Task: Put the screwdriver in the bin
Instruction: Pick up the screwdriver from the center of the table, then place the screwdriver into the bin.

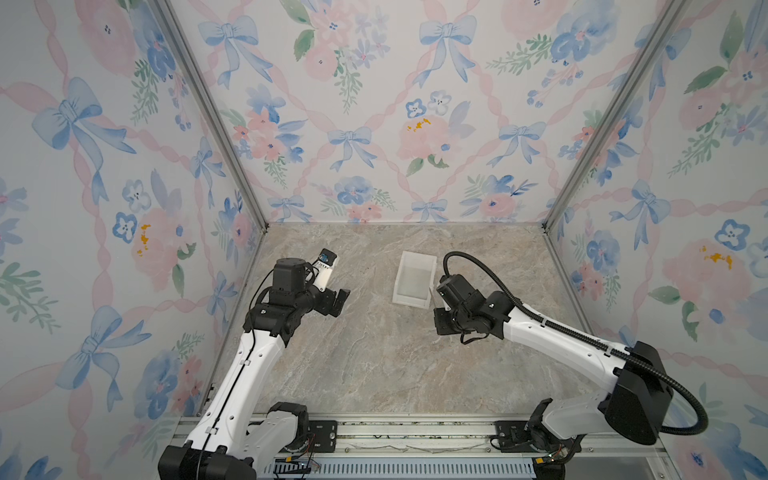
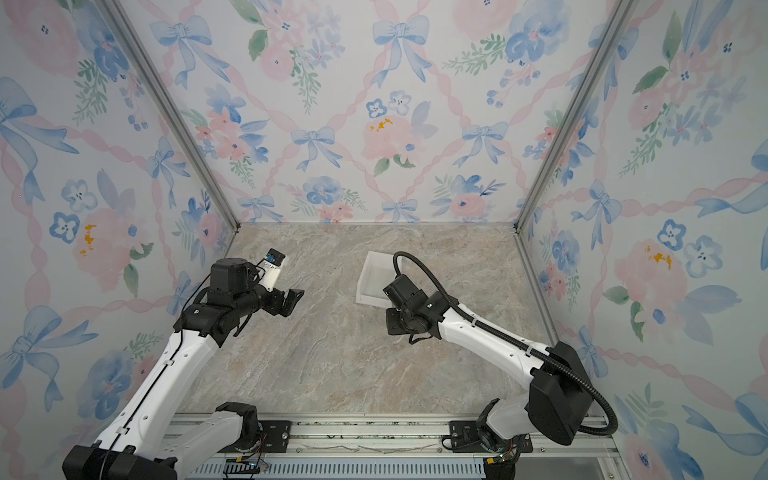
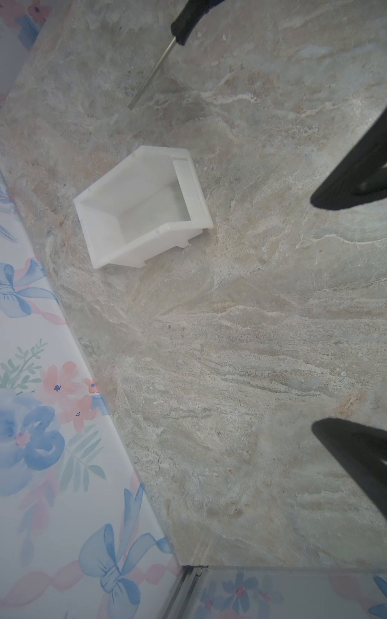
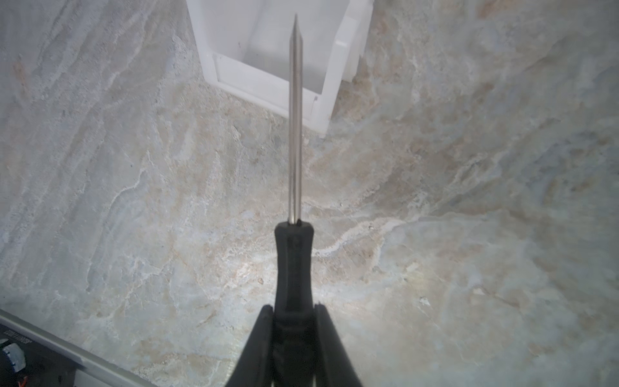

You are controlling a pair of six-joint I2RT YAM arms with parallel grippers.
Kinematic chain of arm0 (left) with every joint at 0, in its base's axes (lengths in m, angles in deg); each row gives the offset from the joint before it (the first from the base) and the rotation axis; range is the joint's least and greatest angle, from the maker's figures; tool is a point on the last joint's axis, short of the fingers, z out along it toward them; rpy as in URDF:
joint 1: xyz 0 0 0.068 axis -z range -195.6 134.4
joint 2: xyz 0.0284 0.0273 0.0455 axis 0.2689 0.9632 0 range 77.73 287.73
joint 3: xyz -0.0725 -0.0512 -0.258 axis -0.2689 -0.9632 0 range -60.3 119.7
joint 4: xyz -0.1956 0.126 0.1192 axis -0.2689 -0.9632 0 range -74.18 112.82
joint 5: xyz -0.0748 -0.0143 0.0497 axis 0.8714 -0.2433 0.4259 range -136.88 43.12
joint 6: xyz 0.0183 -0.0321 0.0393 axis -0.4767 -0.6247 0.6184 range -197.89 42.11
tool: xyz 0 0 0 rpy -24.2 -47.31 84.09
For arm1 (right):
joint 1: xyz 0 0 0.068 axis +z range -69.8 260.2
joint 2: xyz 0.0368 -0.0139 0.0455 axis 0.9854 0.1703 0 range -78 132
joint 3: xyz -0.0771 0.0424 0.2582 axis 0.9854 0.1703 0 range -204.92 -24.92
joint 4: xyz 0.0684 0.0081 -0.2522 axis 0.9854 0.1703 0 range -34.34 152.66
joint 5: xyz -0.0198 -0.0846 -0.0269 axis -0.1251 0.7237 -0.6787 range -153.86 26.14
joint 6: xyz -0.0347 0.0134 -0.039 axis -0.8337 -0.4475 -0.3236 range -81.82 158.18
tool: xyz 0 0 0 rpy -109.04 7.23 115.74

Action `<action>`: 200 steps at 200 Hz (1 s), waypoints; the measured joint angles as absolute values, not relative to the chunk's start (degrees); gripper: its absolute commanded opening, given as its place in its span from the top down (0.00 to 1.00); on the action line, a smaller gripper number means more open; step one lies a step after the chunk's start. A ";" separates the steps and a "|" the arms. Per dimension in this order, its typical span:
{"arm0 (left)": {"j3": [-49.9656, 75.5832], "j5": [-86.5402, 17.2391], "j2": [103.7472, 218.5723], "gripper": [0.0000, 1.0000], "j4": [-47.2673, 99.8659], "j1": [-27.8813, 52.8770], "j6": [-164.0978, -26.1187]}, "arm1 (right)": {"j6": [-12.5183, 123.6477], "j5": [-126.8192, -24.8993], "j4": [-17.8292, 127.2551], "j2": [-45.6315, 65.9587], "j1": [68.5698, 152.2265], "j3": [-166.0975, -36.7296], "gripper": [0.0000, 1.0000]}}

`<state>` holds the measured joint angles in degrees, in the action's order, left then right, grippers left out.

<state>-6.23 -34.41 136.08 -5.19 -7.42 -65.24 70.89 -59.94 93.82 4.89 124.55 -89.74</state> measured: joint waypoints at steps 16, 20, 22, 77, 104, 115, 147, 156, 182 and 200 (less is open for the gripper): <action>-5.84 -34.43 136.08 0.02 -5.21 -7.31 -65.24 | 69.36 -61.23 94.12 7.62 123.22 -93.11 0.79; -5.77 -34.43 136.08 0.02 -5.19 -7.31 -65.22 | 69.05 -61.42 94.14 8.30 122.92 -93.76 0.79; -5.75 -34.43 136.08 0.02 -5.21 -7.31 -65.22 | 68.92 -61.75 94.14 8.67 122.78 -94.20 0.79; -5.64 -34.43 136.08 0.02 -5.24 -6.93 -65.24 | 67.22 -65.01 93.57 19.75 118.59 -103.95 0.79; -5.49 -34.43 136.08 0.02 -5.39 -6.87 -65.24 | 67.24 -65.79 92.70 25.74 117.74 -108.73 0.79; -5.29 -34.41 136.08 0.02 -5.63 -6.76 -65.24 | 67.26 -66.23 92.33 27.97 117.71 -110.44 0.79; -4.64 -34.41 136.08 0.02 -5.70 -6.56 -65.24 | 67.35 -66.76 91.35 33.13 117.63 -114.13 0.79; -4.44 -34.41 136.08 0.02 -5.70 -6.56 -65.24 | 67.52 -66.82 90.91 34.18 117.63 -114.81 0.79; -4.24 -34.39 136.06 0.02 -5.72 -6.56 -65.24 | 67.83 -66.82 90.36 36.28 117.39 -116.34 0.79; -4.24 -34.39 136.06 0.02 -5.78 -6.56 -65.27 | 67.98 -66.30 90.32 37.55 116.99 -117.56 0.78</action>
